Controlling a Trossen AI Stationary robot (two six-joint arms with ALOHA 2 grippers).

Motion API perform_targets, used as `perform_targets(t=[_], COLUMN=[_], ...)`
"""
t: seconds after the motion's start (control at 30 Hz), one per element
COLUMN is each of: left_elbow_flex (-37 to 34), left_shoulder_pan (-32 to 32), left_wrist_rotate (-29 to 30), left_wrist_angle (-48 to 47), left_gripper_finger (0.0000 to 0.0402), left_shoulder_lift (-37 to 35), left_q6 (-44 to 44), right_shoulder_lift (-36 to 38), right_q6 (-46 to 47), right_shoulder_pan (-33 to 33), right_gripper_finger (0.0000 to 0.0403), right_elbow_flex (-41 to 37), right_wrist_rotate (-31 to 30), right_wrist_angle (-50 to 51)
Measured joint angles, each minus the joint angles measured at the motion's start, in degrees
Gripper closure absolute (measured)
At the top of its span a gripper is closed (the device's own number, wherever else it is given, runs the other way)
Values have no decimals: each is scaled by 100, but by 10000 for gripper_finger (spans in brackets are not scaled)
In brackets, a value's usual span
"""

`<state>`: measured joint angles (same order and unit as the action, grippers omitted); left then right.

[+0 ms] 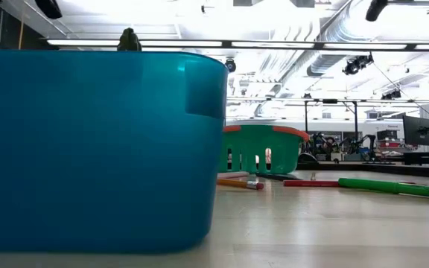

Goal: Sort pens & pencils
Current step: Put the green pen into the green basket

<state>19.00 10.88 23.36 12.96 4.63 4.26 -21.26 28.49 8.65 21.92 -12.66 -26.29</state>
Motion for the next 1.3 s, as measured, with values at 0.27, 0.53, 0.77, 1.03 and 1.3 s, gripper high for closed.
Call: perform_targets(t=[0.27,0.53,0.77,1.03,1.3], left_elbow_flex=[1882,3332,3753,3760,3757], left_shoulder_pan=[0,0,0,2,2], left_wrist_rotate=[176,169,-272,-488,-627], left_wrist_angle=[-2194,-4064,-4649,-4993,-5267], left_gripper_finger=[330,330,330,330,330], left_shoulder_lift=[1555,3241,4196,4747,4893], left_q6=[-243,-379,-626,-1017,-1207], right_shoulder_lift=[-1951,-3537,-4770,-5990,-6995], right_q6=[-437,-592,720,2132,3310], right_shoulder_pan=[0,2,76,389,647], right_gripper_finger=[334,334,334,334,334], right_elbow_flex=[2256,4155,5311,5599,5599], right_wrist_rotate=[-67,-66,-34,-33,441], right_wrist_angle=[2565,4380,6717,7541,8246])
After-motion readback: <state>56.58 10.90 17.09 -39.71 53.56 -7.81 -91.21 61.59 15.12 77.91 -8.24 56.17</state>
